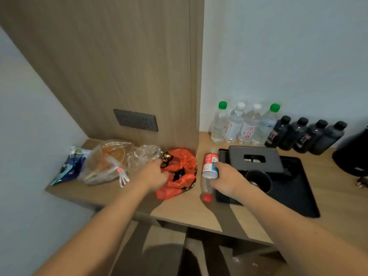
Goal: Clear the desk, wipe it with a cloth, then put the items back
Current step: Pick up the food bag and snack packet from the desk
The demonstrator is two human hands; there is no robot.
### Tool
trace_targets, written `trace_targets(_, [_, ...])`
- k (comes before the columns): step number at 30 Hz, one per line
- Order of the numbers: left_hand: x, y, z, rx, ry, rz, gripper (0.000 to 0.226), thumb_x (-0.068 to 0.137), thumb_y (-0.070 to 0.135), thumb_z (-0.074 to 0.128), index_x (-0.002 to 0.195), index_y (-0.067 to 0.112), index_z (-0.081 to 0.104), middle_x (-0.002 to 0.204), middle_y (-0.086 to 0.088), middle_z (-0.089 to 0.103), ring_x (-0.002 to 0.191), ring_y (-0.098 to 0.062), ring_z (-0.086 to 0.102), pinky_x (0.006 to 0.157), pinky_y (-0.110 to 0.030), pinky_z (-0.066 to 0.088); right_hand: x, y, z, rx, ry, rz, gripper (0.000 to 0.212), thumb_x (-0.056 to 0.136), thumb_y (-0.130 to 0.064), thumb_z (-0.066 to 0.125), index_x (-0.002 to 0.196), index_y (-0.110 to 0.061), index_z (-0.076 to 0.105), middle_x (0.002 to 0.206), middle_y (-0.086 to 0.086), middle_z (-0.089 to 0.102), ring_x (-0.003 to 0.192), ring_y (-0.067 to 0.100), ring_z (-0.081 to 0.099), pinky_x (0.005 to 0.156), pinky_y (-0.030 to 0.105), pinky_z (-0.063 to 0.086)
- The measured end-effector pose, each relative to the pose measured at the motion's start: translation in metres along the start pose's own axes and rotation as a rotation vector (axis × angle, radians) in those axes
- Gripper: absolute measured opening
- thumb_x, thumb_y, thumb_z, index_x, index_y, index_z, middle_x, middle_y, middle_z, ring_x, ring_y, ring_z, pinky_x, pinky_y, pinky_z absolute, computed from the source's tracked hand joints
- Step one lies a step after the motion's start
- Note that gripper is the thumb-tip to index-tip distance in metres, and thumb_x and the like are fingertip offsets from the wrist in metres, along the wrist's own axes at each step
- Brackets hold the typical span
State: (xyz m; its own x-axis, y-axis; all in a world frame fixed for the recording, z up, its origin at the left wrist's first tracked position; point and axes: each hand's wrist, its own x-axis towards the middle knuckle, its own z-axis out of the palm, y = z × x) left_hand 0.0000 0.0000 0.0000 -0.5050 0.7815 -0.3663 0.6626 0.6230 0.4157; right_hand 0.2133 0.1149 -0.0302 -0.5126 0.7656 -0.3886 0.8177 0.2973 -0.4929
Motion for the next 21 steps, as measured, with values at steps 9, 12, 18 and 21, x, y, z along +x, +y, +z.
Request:
trace_targets(9, [0.037, -0.049, 0.072, -0.784, -0.08, -0.47, 0.043, 0.092, 0.034, 0.063, 0.125, 0.006, 0.06, 0.098, -0.008, 0.071, 0.081, -0.023, 0.067, 0.065, -0.024, 0.052, 0.044, 0.003, 0.064, 0.156, 0.156, 0.438, 0.076, 0.088, -0.049, 0.061, 0.146, -0.015, 0.024, 0.131, 0.015, 0.043, 0.117, 0.039, 0.053, 0.095, 0.046, 0.049])
trace_targets(12, [0.089, -0.096, 0.132, -0.872, -0.053, -0.598, 0.084, 0.057, 0.066, 0.069, 0.126, 0.019, 0.064, 0.107, -0.007, 0.074, 0.097, -0.032, 0.07, 0.092, -0.047, 0.056, 0.06, 0.005, 0.082, 0.139, 0.169, 0.489, 0.074, 0.088, -0.054, 0.057, 0.143, -0.013, 0.027, 0.131, 0.013, 0.046, 0.116, 0.036, 0.054, 0.094, 0.045, 0.05])
trace_targets(18, [0.078, -0.06, 0.121, -0.976, -0.031, -0.659, 0.04, 0.095, 0.041, 0.064, 0.123, 0.013, 0.056, 0.116, -0.013, 0.066, 0.101, -0.033, 0.065, 0.084, -0.042, 0.054, 0.08, 0.012, 0.105, 0.138, 0.236, 0.502, 0.07, 0.088, -0.049, 0.061, 0.139, -0.011, 0.032, 0.127, 0.014, 0.045, 0.109, 0.036, 0.058, 0.084, 0.041, 0.051])
trace_targets(21, [0.074, -0.059, 0.125, -1.014, 0.044, -0.65, 0.043, 0.1, 0.03, 0.057, 0.134, 0.003, 0.054, 0.112, -0.013, 0.062, 0.093, -0.028, 0.062, 0.075, -0.036, 0.052, 0.081, 0.011, 0.108, 0.225, 0.25, 0.461, 0.068, 0.087, -0.046, 0.063, 0.137, -0.01, 0.035, 0.126, 0.014, 0.045, 0.105, 0.033, 0.057, 0.077, 0.035, 0.046])
